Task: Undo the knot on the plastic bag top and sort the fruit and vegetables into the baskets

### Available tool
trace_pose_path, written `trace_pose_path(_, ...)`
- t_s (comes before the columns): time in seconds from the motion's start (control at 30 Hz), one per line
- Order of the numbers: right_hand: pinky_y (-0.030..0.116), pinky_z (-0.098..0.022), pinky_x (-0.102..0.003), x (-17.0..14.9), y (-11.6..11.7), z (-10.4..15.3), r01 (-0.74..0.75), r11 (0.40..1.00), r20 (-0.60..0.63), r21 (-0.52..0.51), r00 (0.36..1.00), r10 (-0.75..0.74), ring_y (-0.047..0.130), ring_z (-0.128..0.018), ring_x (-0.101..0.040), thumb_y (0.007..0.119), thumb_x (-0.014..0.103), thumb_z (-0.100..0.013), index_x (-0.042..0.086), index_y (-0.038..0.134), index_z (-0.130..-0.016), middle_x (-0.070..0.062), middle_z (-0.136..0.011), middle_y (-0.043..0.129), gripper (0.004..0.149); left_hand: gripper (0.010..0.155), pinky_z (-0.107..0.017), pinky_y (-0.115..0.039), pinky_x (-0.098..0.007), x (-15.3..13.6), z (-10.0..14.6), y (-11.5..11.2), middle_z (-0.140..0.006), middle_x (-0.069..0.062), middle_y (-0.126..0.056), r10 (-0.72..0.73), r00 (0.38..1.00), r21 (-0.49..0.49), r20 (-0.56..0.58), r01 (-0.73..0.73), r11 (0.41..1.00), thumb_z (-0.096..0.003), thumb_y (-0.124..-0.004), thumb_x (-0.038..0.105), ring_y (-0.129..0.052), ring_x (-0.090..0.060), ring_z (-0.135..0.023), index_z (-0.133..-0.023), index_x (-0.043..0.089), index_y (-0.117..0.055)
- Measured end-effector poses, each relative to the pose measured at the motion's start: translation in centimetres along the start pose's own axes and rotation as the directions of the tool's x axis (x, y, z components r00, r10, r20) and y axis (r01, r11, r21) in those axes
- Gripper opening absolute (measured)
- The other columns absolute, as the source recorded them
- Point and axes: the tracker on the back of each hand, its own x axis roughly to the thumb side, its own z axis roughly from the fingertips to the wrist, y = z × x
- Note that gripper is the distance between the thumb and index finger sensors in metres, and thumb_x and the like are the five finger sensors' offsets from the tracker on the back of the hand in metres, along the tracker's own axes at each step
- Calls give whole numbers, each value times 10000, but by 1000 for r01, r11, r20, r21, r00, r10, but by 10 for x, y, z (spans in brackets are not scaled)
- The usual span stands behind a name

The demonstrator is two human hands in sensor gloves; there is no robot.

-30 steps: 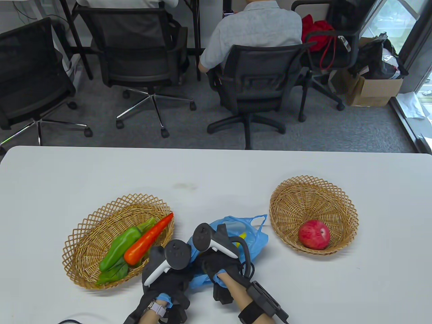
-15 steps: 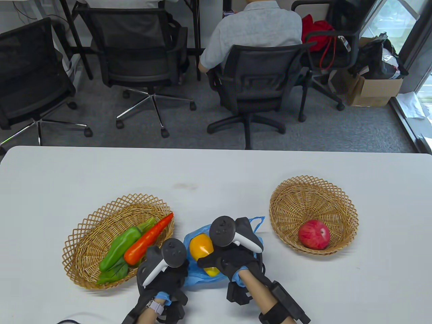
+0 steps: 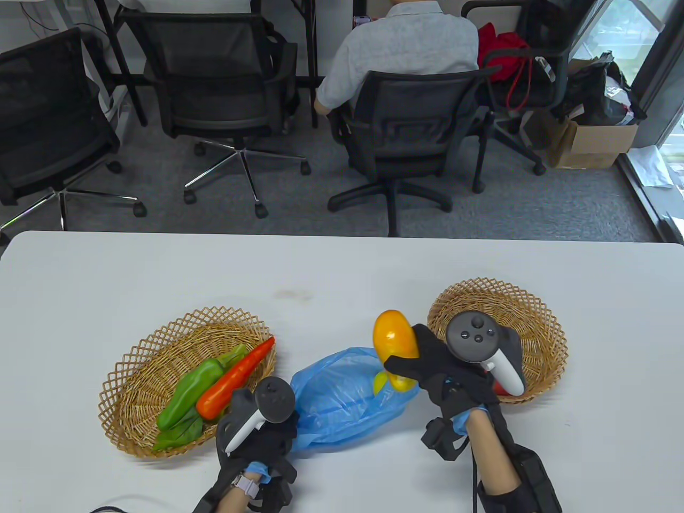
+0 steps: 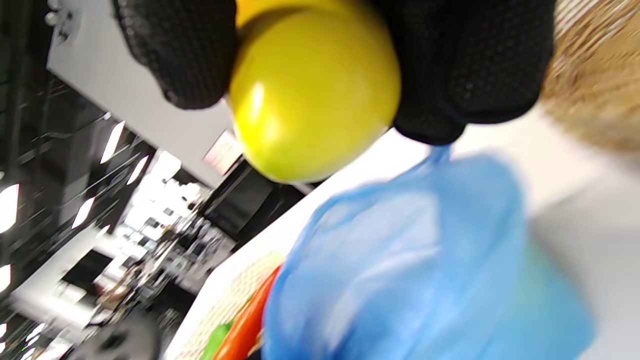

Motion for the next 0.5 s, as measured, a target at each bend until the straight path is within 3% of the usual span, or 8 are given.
trace_pose_path(0.27,786,-490,-572,-52,-35,13,-15,987,-166,-160,986,-12,849,-687,-538,791,390,-531,-276,353,-1048,-507,-914,639,950,667,-659,-755,-514,2,0,0,-1054,-208,-689,3,1000,-8,15,-3,1000,-613,-605,262,-867,-299,-864,-1158,-31,-354)
trace_pose_path(0.5,779,-495,-579,-87,-38,12,-122,970,-310,-209,949,52,844,-694,-541,792,388,-530,-267,355,-1052,-508,-918,637,945,671,-659,-755,-514,2,0,0,-1055,-209,-689,6,1000,-7,21,-6,1000,-613,-609,268,-868,-301,-863,-1158,-29,-355)
